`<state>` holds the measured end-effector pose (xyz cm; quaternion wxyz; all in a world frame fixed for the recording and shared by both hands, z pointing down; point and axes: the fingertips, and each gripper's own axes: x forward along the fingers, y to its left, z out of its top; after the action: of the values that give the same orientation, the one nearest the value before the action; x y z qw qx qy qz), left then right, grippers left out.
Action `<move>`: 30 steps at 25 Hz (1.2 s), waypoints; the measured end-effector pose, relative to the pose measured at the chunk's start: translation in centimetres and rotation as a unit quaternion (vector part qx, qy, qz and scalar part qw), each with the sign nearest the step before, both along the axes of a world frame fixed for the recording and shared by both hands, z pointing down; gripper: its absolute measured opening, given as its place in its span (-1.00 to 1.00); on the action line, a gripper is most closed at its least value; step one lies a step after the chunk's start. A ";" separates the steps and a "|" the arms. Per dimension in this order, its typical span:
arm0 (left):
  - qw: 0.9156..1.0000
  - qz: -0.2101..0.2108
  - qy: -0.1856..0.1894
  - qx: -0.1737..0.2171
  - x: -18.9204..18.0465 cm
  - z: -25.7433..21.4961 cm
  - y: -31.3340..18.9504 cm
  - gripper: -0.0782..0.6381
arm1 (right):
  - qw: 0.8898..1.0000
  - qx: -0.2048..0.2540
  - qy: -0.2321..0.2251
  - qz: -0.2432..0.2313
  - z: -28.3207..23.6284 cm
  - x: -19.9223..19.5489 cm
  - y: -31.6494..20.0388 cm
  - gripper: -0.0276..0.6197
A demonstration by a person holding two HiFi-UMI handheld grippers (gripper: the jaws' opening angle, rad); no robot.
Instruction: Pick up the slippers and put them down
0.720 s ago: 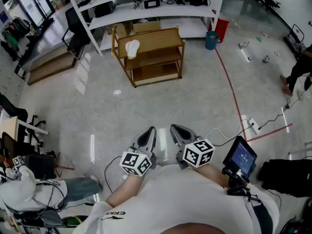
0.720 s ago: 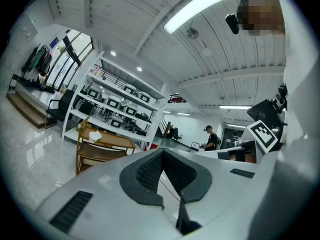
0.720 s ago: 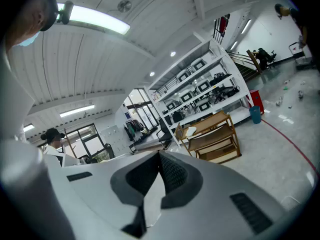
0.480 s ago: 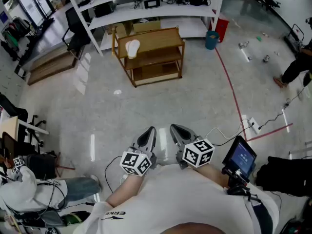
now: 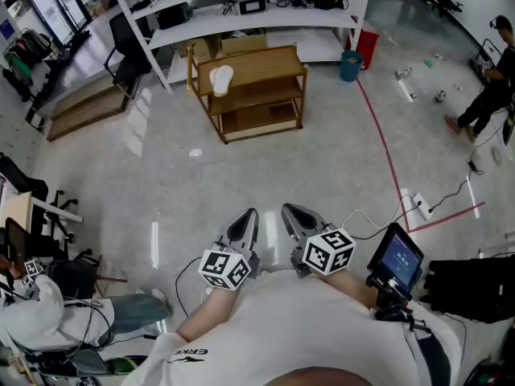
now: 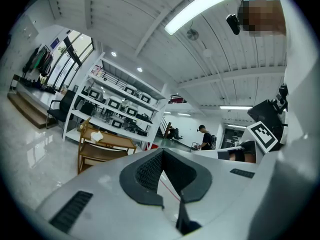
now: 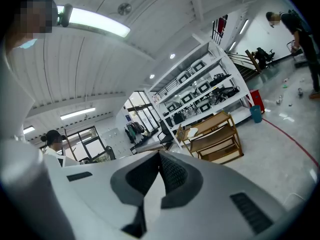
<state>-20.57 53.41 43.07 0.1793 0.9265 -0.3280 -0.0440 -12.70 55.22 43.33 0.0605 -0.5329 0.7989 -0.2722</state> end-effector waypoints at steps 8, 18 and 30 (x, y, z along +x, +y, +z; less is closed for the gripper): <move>1.000 -0.002 0.005 -0.008 -1.9 0.5 0.1 -0.77 | 1.000 -0.003 0.003 -0.001 0.4 -2.0 -0.1 -0.92; 1.000 -0.010 0.008 -0.017 -6.6 1.1 -0.9 -0.77 | 1.000 -0.009 0.006 -0.007 0.6 -6.2 -1.2 -0.92; 0.999 -0.023 0.012 -0.030 -8.0 1.9 -3.7 -0.77 | 1.000 -0.014 0.012 -0.010 0.8 -6.4 -4.7 -0.92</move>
<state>-28.53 49.71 44.94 0.2102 0.9121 -0.3485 -0.0490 -19.08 50.53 44.17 0.0408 -0.5287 0.8010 -0.2780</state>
